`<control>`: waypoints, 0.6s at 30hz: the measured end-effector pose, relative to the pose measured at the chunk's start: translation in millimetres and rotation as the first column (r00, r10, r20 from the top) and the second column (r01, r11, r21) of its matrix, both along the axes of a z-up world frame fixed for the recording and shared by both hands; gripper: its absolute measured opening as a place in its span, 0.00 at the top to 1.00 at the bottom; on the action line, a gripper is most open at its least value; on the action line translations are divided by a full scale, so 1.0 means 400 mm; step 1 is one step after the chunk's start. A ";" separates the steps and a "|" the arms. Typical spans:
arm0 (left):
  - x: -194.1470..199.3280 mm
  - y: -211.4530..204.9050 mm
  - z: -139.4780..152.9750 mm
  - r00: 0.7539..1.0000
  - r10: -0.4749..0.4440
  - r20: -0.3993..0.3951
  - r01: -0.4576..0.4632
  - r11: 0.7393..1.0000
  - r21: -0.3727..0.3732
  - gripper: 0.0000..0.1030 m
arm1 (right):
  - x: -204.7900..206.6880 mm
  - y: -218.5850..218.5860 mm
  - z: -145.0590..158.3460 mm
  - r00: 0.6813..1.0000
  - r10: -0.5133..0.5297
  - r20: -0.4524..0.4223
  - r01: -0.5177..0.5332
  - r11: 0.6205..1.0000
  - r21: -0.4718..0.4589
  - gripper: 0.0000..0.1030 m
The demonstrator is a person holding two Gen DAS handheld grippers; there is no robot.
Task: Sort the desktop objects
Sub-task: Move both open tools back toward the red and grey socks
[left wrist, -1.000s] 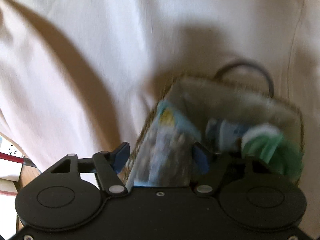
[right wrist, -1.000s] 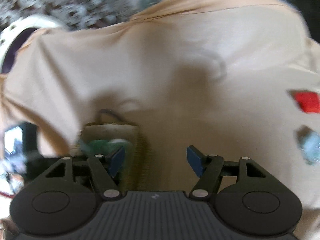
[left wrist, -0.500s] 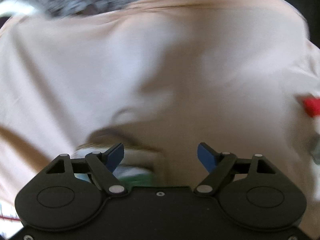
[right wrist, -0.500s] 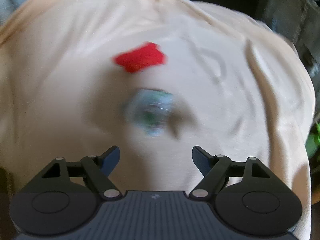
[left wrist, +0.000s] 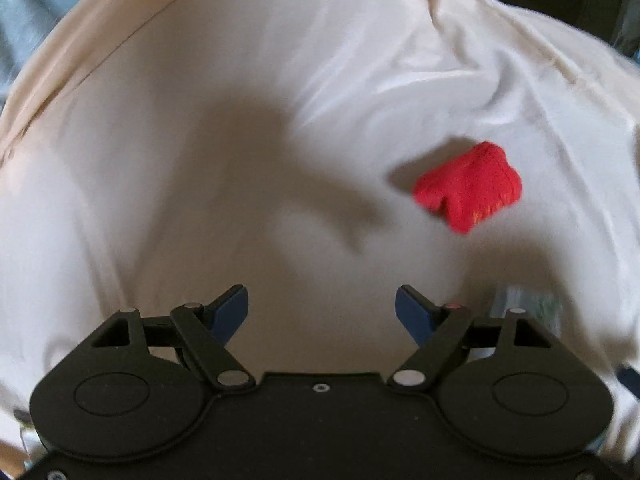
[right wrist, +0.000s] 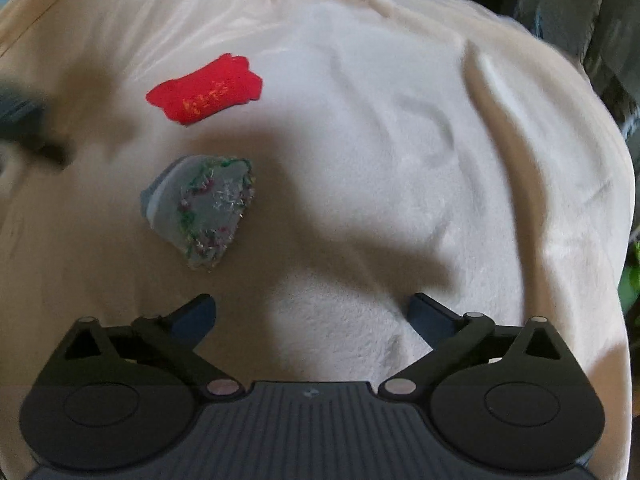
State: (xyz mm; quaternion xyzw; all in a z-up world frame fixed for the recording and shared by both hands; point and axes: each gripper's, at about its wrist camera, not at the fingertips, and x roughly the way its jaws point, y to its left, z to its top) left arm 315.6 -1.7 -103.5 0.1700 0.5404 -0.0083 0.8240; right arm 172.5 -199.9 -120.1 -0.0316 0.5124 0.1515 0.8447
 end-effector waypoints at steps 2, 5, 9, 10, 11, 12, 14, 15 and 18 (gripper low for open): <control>0.023 -0.044 -0.024 0.999 -0.032 0.014 0.032 0.999 0.009 0.24 | -0.014 0.005 -0.004 0.999 0.017 0.032 -0.017 1.000 -0.011 0.00; 0.058 -0.093 -0.042 0.997 -0.064 0.033 0.064 0.998 0.004 0.24 | -0.025 0.001 -0.007 0.997 0.043 0.068 -0.042 0.999 -0.008 0.00; 0.091 -0.127 -0.063 0.996 -0.077 0.040 0.077 0.997 -0.004 0.21 | -0.022 -0.010 -0.008 0.995 0.037 0.088 -0.039 0.999 0.025 0.00; 0.096 -0.134 -0.070 0.996 -0.077 0.037 0.077 0.997 0.003 0.20 | -0.020 -0.009 -0.008 0.995 0.037 0.092 -0.039 0.999 0.027 0.00; 0.103 -0.141 -0.081 0.996 -0.076 0.036 0.075 0.997 0.015 0.20 | -0.019 -0.009 -0.009 0.995 0.038 0.096 -0.041 0.999 0.028 0.00; 0.109 -0.147 -0.082 0.996 -0.076 0.039 0.075 0.997 0.027 0.19 | -0.019 -0.008 -0.010 0.994 0.039 0.101 -0.043 0.999 0.029 0.00; 0.110 -0.153 -0.096 0.995 -0.089 0.048 0.086 0.995 0.050 0.13 | -0.021 -0.010 -0.010 0.993 0.042 0.107 -0.045 0.999 0.030 0.00; 0.108 -0.155 -0.100 0.994 -0.094 0.058 0.090 0.993 0.071 0.08 | -0.022 -0.010 -0.011 0.993 0.043 0.109 -0.046 0.998 0.030 0.00; 0.102 -0.167 -0.110 0.988 -0.131 0.080 0.120 0.985 0.126 0.02 | -0.022 -0.007 -0.011 0.992 0.045 0.114 -0.048 0.998 0.028 0.00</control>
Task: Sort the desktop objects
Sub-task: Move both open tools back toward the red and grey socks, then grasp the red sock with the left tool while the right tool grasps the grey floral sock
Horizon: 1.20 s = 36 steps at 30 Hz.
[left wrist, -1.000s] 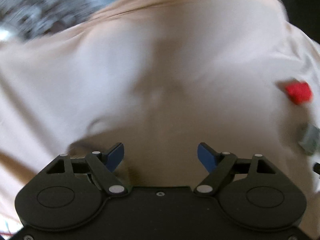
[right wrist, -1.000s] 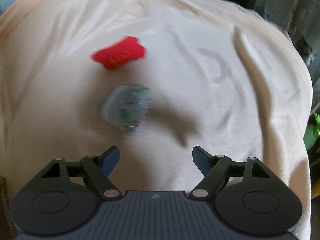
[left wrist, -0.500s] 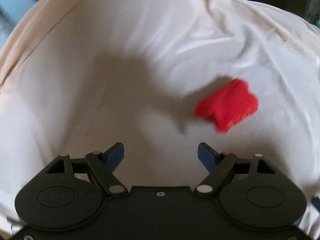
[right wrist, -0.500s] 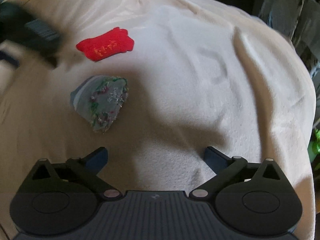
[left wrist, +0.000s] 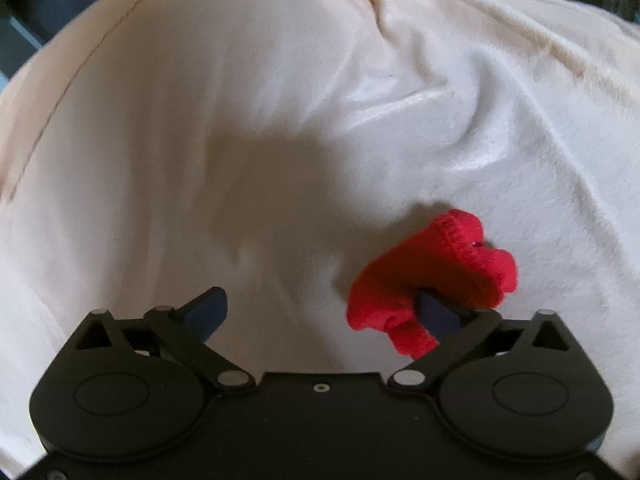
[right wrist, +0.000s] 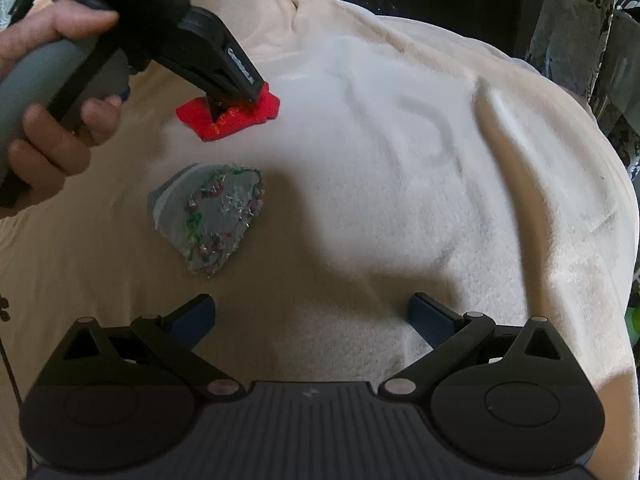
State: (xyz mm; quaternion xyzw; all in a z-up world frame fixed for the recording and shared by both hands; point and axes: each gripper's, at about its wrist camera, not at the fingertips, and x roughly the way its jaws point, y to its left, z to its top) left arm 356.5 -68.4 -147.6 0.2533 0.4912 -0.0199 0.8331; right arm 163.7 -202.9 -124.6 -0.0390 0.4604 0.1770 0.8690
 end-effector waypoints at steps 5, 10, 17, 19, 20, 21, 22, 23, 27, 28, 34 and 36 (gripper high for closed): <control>-0.010 -0.025 -0.008 0.997 -0.077 0.016 0.076 0.995 0.068 0.02 | -0.016 -0.008 0.009 1.000 0.001 0.005 -0.001 1.000 0.003 0.00; -0.012 -0.025 -0.007 0.995 -0.104 0.004 0.104 0.991 0.080 0.02 | -0.019 -0.008 0.008 1.000 0.000 0.006 0.000 1.000 0.012 0.00; -0.039 0.032 0.002 0.999 -0.030 0.011 0.030 0.999 -0.030 0.02 | -0.011 -0.011 0.013 1.000 -0.006 -0.008 0.006 0.999 0.040 0.00; -0.033 0.034 0.004 1.000 -0.027 -0.006 0.026 0.999 -0.037 0.02 | 0.000 -0.020 0.021 1.000 -0.011 -0.028 0.013 0.996 0.089 0.00; -0.027 0.033 0.007 0.999 -0.029 -0.013 0.029 0.999 -0.036 0.02 | 0.005 -0.023 0.026 0.999 -0.009 -0.043 0.014 0.993 0.118 0.01; -0.015 0.021 0.004 0.999 -0.035 -0.021 0.034 0.999 -0.031 0.02 | 0.011 -0.027 0.033 0.998 -0.013 -0.058 0.022 0.988 0.154 0.02; -0.013 0.017 0.004 0.999 -0.041 -0.027 0.040 0.999 -0.024 0.02 | 0.017 -0.029 0.038 0.997 -0.019 -0.071 0.032 0.981 0.190 0.03; -0.012 0.013 0.005 0.998 -0.052 -0.029 0.052 0.999 -0.016 0.02 | 0.026 -0.028 0.044 0.996 -0.025 -0.085 0.043 0.974 0.223 0.04; 0.008 0.004 -0.009 0.997 -0.066 -0.038 0.066 0.998 -0.003 0.02 | 0.071 0.017 0.068 0.995 -0.007 -0.095 0.034 0.957 0.287 0.12; 0.007 0.005 -0.009 0.997 -0.064 -0.039 0.064 0.998 -0.006 0.02 | 0.081 0.034 0.068 0.995 0.005 -0.098 0.024 0.956 0.292 0.12; -0.007 0.016 0.004 0.995 -0.095 -0.033 0.095 0.995 -0.017 0.02 | 0.095 0.145 0.045 0.994 0.054 -0.099 -0.038 0.987 0.156 0.46; -0.014 0.018 0.008 0.993 -0.116 -0.026 0.116 0.993 -0.015 0.02 | 0.078 0.151 0.050 0.993 0.072 -0.090 -0.058 0.988 0.146 0.51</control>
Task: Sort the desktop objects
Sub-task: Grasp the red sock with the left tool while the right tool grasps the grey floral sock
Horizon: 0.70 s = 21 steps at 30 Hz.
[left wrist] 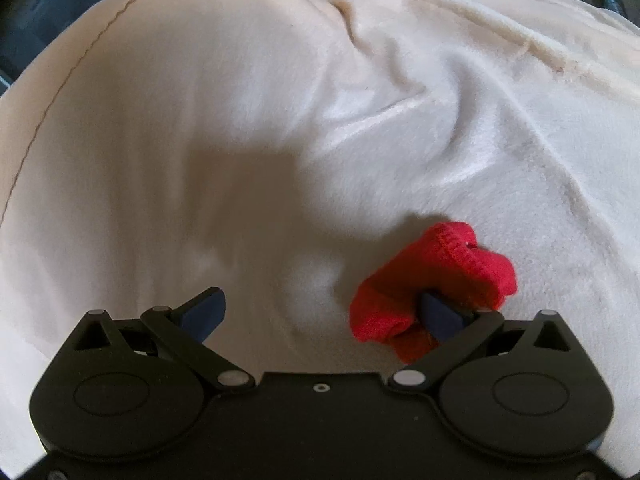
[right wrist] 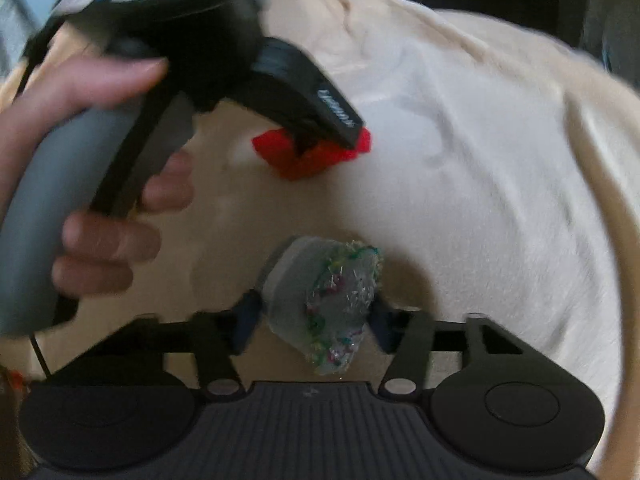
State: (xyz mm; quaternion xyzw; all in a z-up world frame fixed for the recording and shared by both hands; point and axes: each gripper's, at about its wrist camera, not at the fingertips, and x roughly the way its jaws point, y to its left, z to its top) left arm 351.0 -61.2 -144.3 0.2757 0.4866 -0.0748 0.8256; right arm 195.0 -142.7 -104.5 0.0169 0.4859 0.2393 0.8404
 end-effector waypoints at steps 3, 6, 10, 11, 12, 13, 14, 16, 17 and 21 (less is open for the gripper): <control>-0.014 -0.008 0.013 0.999 -0.032 0.028 0.032 0.999 0.002 0.03 | -0.021 -0.027 -0.001 1.000 -0.010 -0.025 0.011 0.999 0.032 0.52; -0.024 -0.019 0.030 0.997 -0.058 0.042 0.058 0.998 -0.013 0.03 | -0.034 -0.070 0.010 0.999 -0.038 -0.032 0.041 0.997 0.068 0.52; -0.004 -0.025 0.036 0.995 -0.085 0.059 0.088 0.994 -0.067 0.03 | -0.049 -0.120 -0.003 0.995 -0.094 -0.041 0.097 0.993 0.066 0.52; -0.003 -0.026 0.031 0.995 -0.088 0.053 0.092 0.991 -0.092 0.03 | -0.049 -0.132 -0.009 0.993 -0.103 -0.055 0.107 0.990 0.087 0.52; -0.002 -0.022 0.037 0.995 -0.093 0.044 0.098 0.987 -0.124 0.03 | -0.051 -0.140 -0.010 0.992 -0.110 -0.058 0.116 0.987 0.111 0.52; -0.002 -0.019 0.043 0.994 -0.097 0.045 0.103 0.985 -0.141 0.03 | -0.051 -0.142 -0.011 0.991 -0.115 -0.063 0.122 0.985 0.123 0.52; -0.001 -0.017 0.040 0.994 -0.099 0.051 0.105 0.984 -0.144 0.03 | -0.050 -0.142 -0.013 0.991 -0.115 -0.065 0.122 0.984 0.126 0.51; 0.005 -0.033 0.027 0.992 -0.114 0.051 0.120 0.986 -0.115 0.03 | -0.065 -0.120 -0.015 0.993 -0.107 -0.058 0.113 0.987 0.117 0.51; -0.001 -0.026 0.035 0.991 -0.123 0.049 0.127 0.987 -0.099 0.03 | -0.067 -0.115 -0.015 0.993 -0.103 -0.055 0.108 0.988 0.111 0.50; -0.005 -0.071 0.003 0.979 -0.203 0.028 0.202 0.979 0.012 0.03 | -0.063 -0.112 -0.018 0.994 -0.097 -0.053 0.103 0.988 0.117 0.49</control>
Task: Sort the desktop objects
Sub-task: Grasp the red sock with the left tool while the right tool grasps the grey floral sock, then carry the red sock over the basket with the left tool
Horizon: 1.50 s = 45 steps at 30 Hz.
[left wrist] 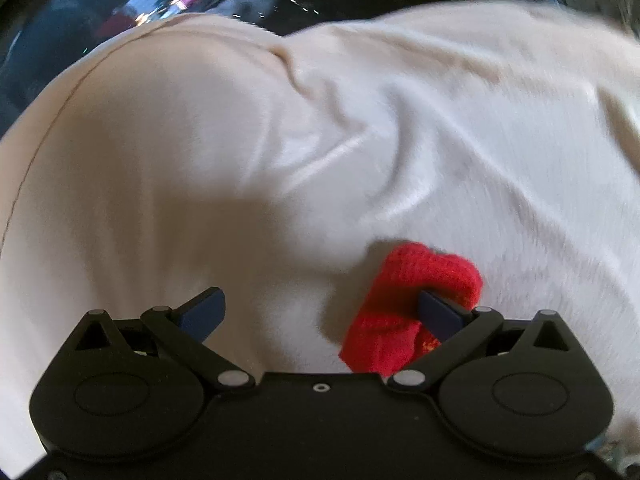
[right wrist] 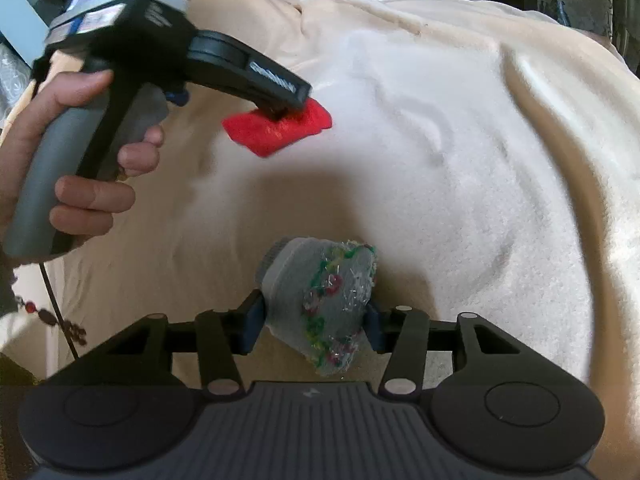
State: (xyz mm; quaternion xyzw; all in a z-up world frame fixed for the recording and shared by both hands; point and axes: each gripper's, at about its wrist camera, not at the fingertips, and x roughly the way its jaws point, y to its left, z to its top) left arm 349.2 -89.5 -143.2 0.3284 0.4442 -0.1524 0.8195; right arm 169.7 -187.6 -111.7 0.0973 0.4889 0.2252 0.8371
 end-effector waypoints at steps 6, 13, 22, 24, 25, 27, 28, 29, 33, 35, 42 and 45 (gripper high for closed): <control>0.029 -0.022 -0.012 0.999 -0.024 -0.045 0.026 0.999 0.048 0.03 | -0.004 -0.004 0.001 1.000 -0.003 -0.003 0.003 1.000 0.021 0.48; -0.002 0.003 -0.005 0.974 -0.166 -0.151 0.165 0.986 -0.017 0.03 | 0.012 0.001 -0.002 1.000 -0.003 -0.003 0.003 0.999 0.035 0.47; -0.009 -0.079 -0.054 0.966 -0.162 -0.202 0.173 0.984 0.038 0.02 | 0.022 0.011 -0.003 1.000 -0.004 -0.006 0.005 0.999 0.049 0.47; -0.008 -0.096 -0.053 0.969 -0.156 -0.192 0.167 0.985 0.041 0.02 | 0.023 0.013 -0.003 1.000 -0.005 -0.006 0.005 0.999 0.051 0.47; -0.001 -0.101 -0.054 0.970 -0.134 -0.202 0.145 0.989 0.041 0.03 | 0.024 0.015 -0.003 1.000 -0.006 -0.007 0.006 0.999 0.053 0.47; 0.012 -0.097 -0.049 0.966 -0.094 -0.239 0.098 0.995 0.002 0.14 | 0.027 0.016 -0.004 1.000 -0.009 -0.010 0.010 0.998 0.060 0.47; 0.018 -0.091 -0.045 0.959 -0.077 -0.272 0.072 0.997 -0.029 0.30 | 0.028 0.018 -0.004 1.000 -0.010 -0.011 0.011 0.998 0.063 0.47; 0.023 -0.082 -0.038 0.947 -0.063 -0.314 0.040 0.996 -0.079 0.39 | 0.029 0.019 -0.004 1.000 -0.011 -0.012 0.011 0.998 0.065 0.47; 0.019 -0.060 -0.022 0.923 0.021 -0.385 -0.084 0.985 -0.149 0.70 | 0.033 0.026 -0.004 1.000 -0.013 -0.014 0.014 0.997 0.071 0.47; 0.002 -0.058 -0.017 0.928 0.049 -0.370 -0.106 0.985 -0.135 0.72 | 0.034 0.031 -0.003 1.000 -0.012 -0.013 0.013 0.998 0.067 0.48; -0.070 0.031 0.057 0.901 0.195 -0.387 -0.267 0.953 -0.141 0.72 | 0.030 0.043 0.004 0.999 -0.021 -0.024 0.023 0.998 0.055 0.50; -0.111 0.098 0.102 0.872 0.276 -0.405 -0.350 0.929 -0.121 0.72 | 0.023 0.059 0.013 0.999 -0.025 -0.038 0.025 1.000 0.013 0.50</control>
